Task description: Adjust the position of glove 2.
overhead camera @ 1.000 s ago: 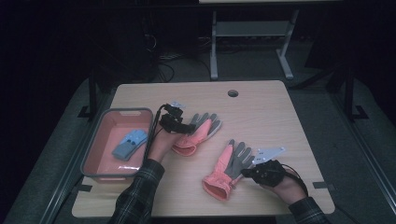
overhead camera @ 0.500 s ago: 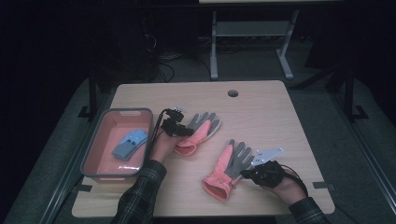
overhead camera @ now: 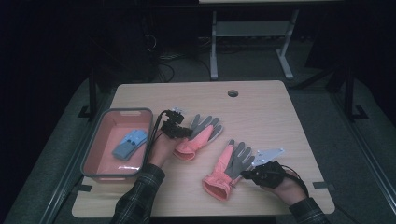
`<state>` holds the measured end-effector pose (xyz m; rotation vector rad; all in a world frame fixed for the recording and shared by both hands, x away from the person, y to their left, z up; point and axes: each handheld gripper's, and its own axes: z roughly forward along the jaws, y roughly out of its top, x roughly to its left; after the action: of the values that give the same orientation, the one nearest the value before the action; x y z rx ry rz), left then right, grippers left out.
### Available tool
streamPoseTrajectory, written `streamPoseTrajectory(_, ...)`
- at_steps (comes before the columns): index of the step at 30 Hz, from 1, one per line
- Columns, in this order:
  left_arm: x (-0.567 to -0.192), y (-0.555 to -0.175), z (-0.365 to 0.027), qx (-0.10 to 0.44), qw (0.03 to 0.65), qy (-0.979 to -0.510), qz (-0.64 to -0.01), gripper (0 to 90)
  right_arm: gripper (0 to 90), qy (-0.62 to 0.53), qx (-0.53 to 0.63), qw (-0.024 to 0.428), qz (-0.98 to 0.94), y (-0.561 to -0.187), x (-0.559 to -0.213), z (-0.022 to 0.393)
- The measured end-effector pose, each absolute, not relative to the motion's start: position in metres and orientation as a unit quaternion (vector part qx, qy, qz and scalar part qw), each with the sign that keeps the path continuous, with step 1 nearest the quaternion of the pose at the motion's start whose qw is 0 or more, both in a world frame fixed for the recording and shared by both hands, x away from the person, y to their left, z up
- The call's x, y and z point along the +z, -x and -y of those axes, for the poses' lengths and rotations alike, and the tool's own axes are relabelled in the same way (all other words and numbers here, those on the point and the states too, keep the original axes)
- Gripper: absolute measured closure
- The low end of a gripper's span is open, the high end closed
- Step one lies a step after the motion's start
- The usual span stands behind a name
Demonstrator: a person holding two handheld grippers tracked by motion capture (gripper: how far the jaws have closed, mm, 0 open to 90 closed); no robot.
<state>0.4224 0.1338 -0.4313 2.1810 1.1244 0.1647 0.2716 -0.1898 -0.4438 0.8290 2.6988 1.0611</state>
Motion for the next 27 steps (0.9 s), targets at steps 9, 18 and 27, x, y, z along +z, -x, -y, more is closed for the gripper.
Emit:
streamPoseTrajectory(9, -0.413, -0.394, -0.134, 0.097, 0.336, -0.841, -0.412, 81.5, 90.0, -0.284, 0.352, 0.058, -0.890, -0.263, -0.447, 0.198)
streamPoseTrajectory(18, -0.410, -0.371, -0.126, 0.100, 0.346, -0.847, -0.392, 81.2, 90.0, -0.271, 0.338, 0.043, -0.900, -0.263, -0.456, 0.186)
streamPoseTrajectory(27, -0.408, -0.360, -0.115, 0.071, 0.374, -0.845, -0.376, 80.4, 90.0, -0.265, 0.338, 0.036, -0.902, -0.266, -0.459, 0.174)
